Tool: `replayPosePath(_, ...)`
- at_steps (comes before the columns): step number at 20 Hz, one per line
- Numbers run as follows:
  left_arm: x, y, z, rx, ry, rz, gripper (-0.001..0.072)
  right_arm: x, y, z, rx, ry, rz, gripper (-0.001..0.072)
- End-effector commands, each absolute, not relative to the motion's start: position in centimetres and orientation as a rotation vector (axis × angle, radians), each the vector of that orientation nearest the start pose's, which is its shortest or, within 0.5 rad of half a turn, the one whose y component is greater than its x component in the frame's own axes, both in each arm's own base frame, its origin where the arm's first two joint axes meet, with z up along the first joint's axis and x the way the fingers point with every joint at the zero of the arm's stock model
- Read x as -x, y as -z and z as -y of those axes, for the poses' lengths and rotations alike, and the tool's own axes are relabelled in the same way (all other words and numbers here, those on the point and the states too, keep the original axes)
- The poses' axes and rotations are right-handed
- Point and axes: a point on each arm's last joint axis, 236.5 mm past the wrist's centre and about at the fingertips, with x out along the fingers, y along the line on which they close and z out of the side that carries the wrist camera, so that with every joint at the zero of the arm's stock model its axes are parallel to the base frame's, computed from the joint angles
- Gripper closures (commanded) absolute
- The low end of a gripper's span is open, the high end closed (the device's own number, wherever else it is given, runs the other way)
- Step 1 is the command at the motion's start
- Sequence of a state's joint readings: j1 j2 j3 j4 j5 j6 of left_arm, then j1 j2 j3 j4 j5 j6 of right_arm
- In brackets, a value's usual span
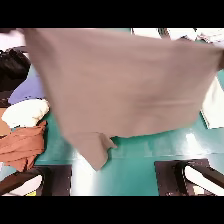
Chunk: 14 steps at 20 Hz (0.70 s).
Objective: Fold the shirts.
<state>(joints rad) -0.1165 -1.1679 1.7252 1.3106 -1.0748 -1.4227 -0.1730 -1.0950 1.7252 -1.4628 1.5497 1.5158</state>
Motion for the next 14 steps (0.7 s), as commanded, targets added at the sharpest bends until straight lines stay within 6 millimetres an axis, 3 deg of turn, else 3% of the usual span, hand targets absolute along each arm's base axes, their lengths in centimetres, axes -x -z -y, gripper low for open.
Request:
replayPosePath(1,-49.0,-14.0,11.3,0.04,0.334,-0.865,0.0679,-37.8,-13.2,3.9,-0.13,0.023,-1.211,0.0696)
replayPosePath(2,-50.0,-10.3,11.4,0.047,0.329,-0.935,0.0679,-38.5,-10.1,4.0,-0.142,0.024,-1.264,0.0696)
replayPosePath(4,-50.9,-5.8,11.4,0.065,0.316,-1.02,0.0677,-40.1,-6.1,4.3,-0.156,0.027,-1.307,0.0696)
replayPosePath(5,-51.1,-4.9,11.4,0.067,0.314,-1.032,0.0487,-41.0,-5.1,4.3,-0.163,0.024,-1.31,0.069)
replayPosePath(6,-51.4,-4.9,11.4,0.07,0.31,-1.025,0.0151,-42.1,-4.7,3.8,-0.179,0.001,-1.3,0.0547)
replayPosePath(7,-51.4,-5.5,11.4,0.069,0.309,-1.019,0.0144,-43.0,-5.0,3.4,-0.203,-0.018,-1.283,0.0364)
replayPosePath(8,-51.1,-6.4,11.3,0.058,0.312,-1.021,0.014,-43.8,-5.7,2.9,-0.224,-0.05,-1.264,0.0325)
replayPosePath(11,-48.3,-8.2,10.6,0.032,0.306,-1.074,0.0141,-43.4,-8.1,1.1,-0.24,-0.171,-1.239,0.0325)
replayPosePath(14,-43.5,-5.2,10.2,0.057,0.294,-1.22,0.0141,-39.9,-8.0,0.1,-0.23,-0.198,-1.265,0.0325)
